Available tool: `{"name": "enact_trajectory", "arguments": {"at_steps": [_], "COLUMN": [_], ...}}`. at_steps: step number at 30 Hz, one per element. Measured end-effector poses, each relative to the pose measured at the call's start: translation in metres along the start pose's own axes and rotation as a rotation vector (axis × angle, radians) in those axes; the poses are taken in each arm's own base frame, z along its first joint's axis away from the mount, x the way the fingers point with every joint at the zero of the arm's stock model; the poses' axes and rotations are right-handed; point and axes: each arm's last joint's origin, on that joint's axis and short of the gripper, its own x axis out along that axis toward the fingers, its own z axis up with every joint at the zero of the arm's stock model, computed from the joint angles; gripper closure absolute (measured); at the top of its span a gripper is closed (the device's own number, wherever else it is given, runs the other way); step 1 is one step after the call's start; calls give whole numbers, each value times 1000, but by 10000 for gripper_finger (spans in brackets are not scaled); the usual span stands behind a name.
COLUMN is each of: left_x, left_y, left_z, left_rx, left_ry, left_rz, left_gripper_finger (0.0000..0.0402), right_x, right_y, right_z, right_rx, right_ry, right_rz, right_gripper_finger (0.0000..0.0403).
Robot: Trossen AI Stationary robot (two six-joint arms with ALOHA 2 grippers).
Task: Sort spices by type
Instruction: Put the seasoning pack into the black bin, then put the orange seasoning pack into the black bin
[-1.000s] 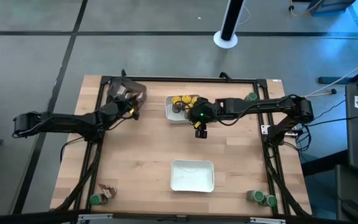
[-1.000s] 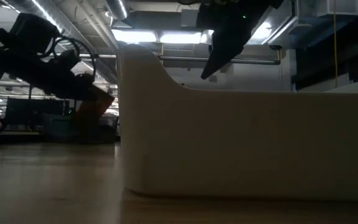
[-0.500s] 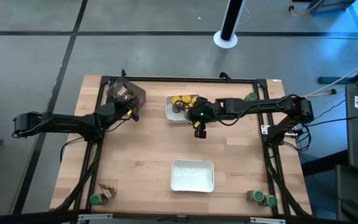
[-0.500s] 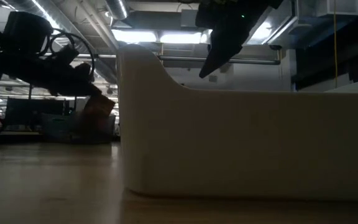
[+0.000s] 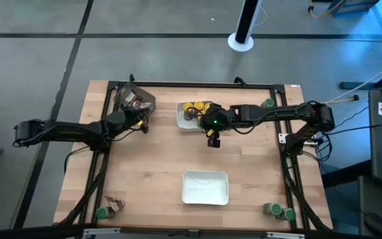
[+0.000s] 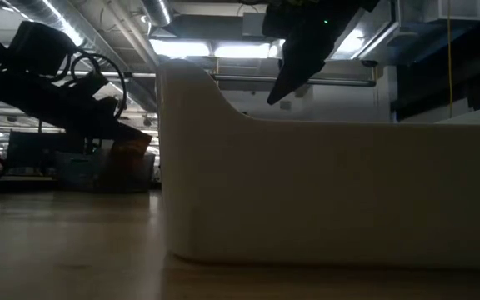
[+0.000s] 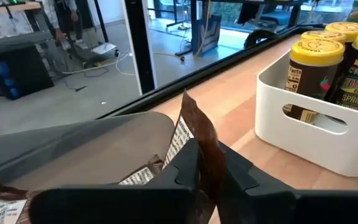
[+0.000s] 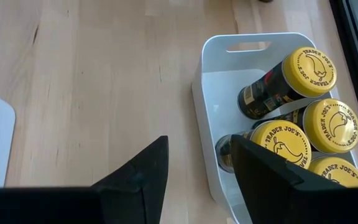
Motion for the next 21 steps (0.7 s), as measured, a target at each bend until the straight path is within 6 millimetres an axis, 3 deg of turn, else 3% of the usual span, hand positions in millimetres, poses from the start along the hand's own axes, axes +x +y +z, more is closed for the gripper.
{"name": "enact_trajectory", "arguments": {"at_steps": [6, 11, 21], "left_x": [2, 4, -4], "left_y": [-2, -7, -18], "left_z": [9, 22, 86], "left_rx": [2, 92, 185], "left_ry": [-10, 102, 217], "left_rz": [-10, -17, -60], "left_gripper_finger": [306, 256, 239], "right_x": [0, 0, 0], "right_y": [0, 0, 0], "right_z": [0, 0, 0], "right_rx": [0, 0, 0], "right_ry": [-1, 0, -3], "right_rz": [0, 0, 0], "right_gripper_finger": [230, 230, 230]}}
